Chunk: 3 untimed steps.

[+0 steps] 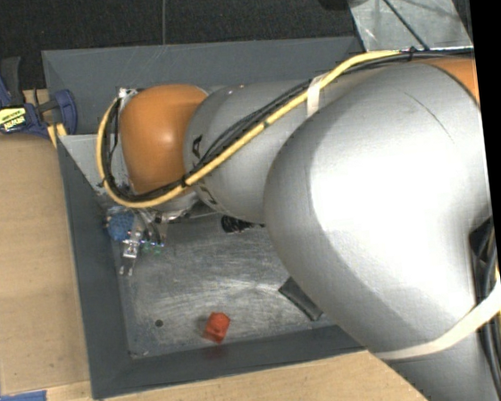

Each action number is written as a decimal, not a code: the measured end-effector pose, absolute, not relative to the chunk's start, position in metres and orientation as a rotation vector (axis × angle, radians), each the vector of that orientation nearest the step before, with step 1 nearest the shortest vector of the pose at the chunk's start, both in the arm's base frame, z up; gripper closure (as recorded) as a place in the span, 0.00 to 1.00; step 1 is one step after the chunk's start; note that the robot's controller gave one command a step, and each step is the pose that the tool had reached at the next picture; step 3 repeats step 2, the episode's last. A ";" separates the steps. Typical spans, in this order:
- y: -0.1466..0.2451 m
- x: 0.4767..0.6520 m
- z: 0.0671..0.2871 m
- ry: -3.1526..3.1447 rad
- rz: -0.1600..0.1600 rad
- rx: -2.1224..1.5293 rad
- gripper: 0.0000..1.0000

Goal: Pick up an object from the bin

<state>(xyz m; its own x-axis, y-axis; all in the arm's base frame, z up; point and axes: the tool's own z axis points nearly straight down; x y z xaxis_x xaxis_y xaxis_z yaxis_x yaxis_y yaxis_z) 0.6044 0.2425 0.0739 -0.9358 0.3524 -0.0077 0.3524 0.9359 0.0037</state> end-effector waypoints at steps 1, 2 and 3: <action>0.237 0.607 0.075 3.075 -0.003 0.569 1.00; 0.238 0.609 0.113 3.084 0.004 0.571 1.00; 0.238 0.609 0.113 3.084 0.004 0.571 1.00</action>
Offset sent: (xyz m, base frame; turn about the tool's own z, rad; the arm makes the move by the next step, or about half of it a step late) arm 0.0000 0.0000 0.0000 0.0000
